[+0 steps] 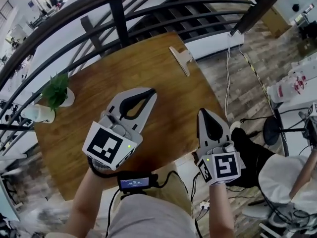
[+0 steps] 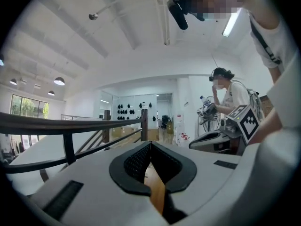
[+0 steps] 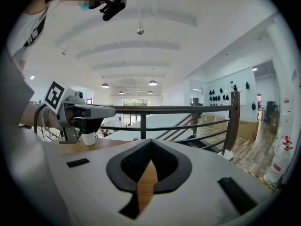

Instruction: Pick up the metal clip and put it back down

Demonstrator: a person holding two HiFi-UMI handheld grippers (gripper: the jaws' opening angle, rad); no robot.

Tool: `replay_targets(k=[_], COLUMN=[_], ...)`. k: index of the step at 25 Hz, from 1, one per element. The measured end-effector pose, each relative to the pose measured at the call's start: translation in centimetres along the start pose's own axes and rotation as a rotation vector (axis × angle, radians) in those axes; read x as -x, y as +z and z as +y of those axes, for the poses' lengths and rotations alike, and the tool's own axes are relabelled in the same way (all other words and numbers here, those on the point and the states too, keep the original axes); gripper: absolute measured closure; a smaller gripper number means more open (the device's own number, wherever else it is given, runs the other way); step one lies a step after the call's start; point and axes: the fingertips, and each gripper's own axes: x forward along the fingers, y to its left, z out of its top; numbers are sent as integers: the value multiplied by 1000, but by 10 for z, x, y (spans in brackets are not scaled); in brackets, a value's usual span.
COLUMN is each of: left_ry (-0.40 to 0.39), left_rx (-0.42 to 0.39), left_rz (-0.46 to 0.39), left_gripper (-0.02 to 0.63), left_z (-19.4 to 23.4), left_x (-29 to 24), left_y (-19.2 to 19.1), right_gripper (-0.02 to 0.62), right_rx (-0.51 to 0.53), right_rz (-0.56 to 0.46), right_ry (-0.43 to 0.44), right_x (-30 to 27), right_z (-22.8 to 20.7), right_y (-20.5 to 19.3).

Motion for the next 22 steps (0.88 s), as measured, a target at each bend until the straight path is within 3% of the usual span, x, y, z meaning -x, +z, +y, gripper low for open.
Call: replay_targets(k=[11,22], left_ry=[19,5], left_rx=[-28,-8], left_rz=[-40,-40], left_gripper=[600,599], left_z=[-4,-15], left_x=[61,76], left_y=[17,21], right_gripper=[594,594], right_rx=[4,2], right_rz=[-38,-36], right_ry=[-28,-35], right_x=[54,72], right_z=[42,61], right_y=[8,7])
